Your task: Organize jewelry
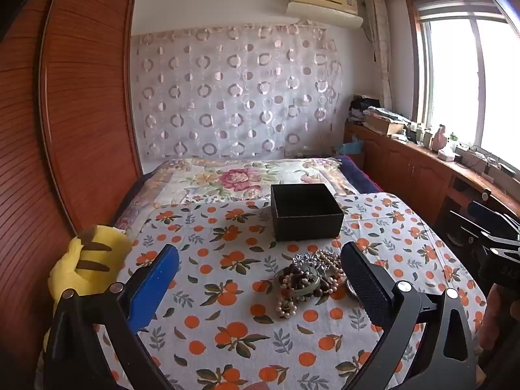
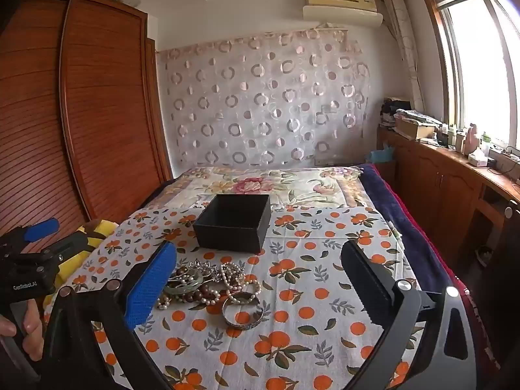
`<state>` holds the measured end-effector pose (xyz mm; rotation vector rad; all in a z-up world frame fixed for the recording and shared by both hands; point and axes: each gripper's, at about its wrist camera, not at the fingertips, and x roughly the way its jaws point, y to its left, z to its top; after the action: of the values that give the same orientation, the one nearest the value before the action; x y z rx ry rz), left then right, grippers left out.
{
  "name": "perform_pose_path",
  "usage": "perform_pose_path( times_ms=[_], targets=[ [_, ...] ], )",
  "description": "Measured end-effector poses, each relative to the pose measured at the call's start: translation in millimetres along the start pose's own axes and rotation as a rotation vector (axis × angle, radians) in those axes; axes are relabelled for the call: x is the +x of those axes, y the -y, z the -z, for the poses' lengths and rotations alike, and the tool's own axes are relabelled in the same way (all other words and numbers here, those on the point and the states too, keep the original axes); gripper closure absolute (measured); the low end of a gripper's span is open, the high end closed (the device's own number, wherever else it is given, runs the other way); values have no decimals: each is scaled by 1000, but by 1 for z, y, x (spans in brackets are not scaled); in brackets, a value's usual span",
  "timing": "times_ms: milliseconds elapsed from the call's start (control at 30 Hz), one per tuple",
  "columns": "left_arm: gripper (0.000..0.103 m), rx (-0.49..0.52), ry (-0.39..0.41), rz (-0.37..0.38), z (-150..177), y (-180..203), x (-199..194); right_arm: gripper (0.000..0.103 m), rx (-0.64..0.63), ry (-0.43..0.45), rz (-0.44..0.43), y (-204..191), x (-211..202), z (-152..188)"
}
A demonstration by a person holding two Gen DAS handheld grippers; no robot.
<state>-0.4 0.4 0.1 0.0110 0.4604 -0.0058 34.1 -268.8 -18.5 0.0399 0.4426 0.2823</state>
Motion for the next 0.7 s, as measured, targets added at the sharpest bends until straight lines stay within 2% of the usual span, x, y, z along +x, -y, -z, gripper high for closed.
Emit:
perform_pose_path(
  times_ms=[700],
  targets=[
    [6, 2, 0, -1, 0, 0, 1, 1, -1, 6, -1, 0, 0, 0]
  ],
)
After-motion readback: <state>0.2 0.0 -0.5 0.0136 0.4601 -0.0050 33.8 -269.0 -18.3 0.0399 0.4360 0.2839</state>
